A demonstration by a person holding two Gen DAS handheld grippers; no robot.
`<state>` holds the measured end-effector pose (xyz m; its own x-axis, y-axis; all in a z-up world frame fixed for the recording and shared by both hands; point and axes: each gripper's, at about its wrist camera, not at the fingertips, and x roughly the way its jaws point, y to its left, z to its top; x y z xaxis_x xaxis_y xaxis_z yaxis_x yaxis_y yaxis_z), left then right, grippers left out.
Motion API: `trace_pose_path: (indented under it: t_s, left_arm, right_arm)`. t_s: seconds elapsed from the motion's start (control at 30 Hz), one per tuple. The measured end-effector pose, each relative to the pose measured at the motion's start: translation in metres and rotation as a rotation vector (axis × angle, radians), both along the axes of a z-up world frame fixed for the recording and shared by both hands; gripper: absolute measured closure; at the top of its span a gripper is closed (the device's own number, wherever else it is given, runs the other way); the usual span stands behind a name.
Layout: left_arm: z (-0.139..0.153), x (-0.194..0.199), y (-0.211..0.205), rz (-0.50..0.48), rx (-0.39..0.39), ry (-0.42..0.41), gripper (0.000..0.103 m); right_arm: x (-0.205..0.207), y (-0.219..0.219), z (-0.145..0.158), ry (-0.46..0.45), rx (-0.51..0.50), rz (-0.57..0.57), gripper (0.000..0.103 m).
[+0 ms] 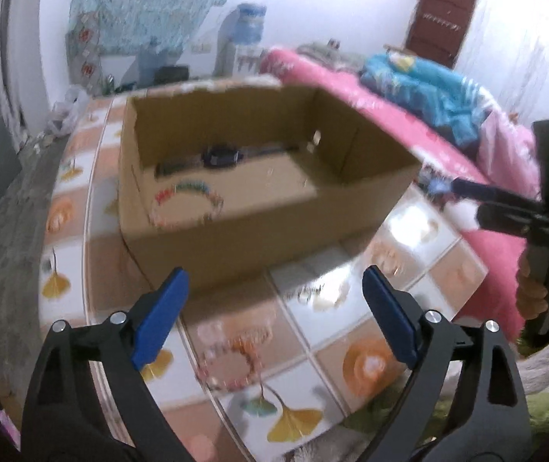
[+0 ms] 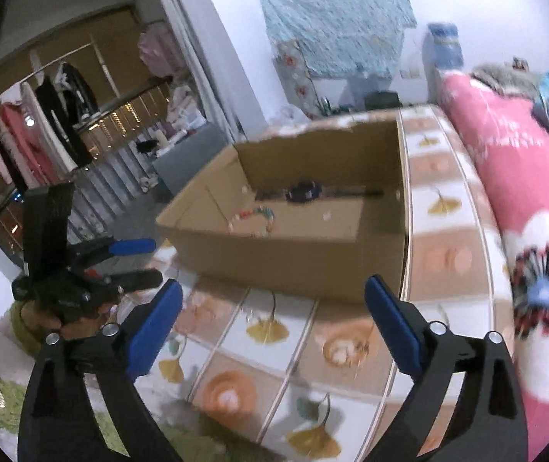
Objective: Organize jewelry
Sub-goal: 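Withdraw both tools from the box back to the earrings on the table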
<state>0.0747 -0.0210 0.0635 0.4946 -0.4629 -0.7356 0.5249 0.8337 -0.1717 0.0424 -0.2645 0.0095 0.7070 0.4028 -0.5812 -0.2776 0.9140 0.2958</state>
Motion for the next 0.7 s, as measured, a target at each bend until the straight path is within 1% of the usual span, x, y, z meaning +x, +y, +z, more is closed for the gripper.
trace_pose_path:
  t_s: [0.03, 0.1, 0.17, 0.23, 0.27, 0.37, 0.43, 0.47, 0.57, 0.63, 0.7]
  left_arm:
    - [-0.007, -0.002, -0.003, 0.011, 0.029, 0.008, 0.015]
    - [-0.018, -0.007, -0.006, 0.028, 0.054, 0.022, 0.015]
    - [-0.023, -0.012, -0.007, 0.032, 0.058, 0.029, 0.015]
    - [-0.024, -0.016, -0.006, 0.043, 0.058, 0.026, 0.014]
    - [-0.024, -0.018, -0.006, 0.049, 0.060, 0.022, 0.014]
    - [-0.022, -0.027, -0.004, 0.102, 0.067, -0.011, 0.011]
    - [-0.022, -0.032, -0.003, 0.166, 0.095, -0.033, 0.010]
    - [-0.022, -0.034, -0.002, 0.181, 0.100, -0.035, 0.010]
    - [-0.020, -0.037, -0.001, 0.217, 0.109, -0.023, 0.009]
    - [-0.018, -0.042, 0.002, 0.215, 0.086, -0.015, 0.009]
    - [-0.017, -0.046, 0.005, 0.215, 0.072, -0.006, 0.009]
  right_arm:
    - [-0.001, 0.002, -0.004, 0.011, -0.030, -0.020, 0.008]
    - [-0.004, 0.009, -0.010, 0.017, -0.112, -0.037, 0.007]
    - [-0.010, 0.014, -0.014, 0.010, -0.162, -0.053, 0.007]
    - [-0.015, 0.020, -0.016, -0.006, -0.246, -0.100, 0.007]
    - [-0.018, 0.024, -0.017, -0.025, -0.306, -0.131, 0.007]
    - [-0.028, 0.033, -0.019, -0.081, -0.415, -0.174, 0.007]
    - [-0.035, 0.039, -0.021, -0.107, -0.483, -0.172, 0.007]
    - [-0.038, 0.042, -0.022, -0.112, -0.511, -0.165, 0.007]
    - [-0.042, 0.048, -0.020, -0.140, -0.547, -0.176, 0.007]
    - [-0.046, 0.049, -0.016, -0.163, -0.531, -0.189, 0.007]
    - [-0.049, 0.050, -0.013, -0.172, -0.492, -0.190, 0.007]
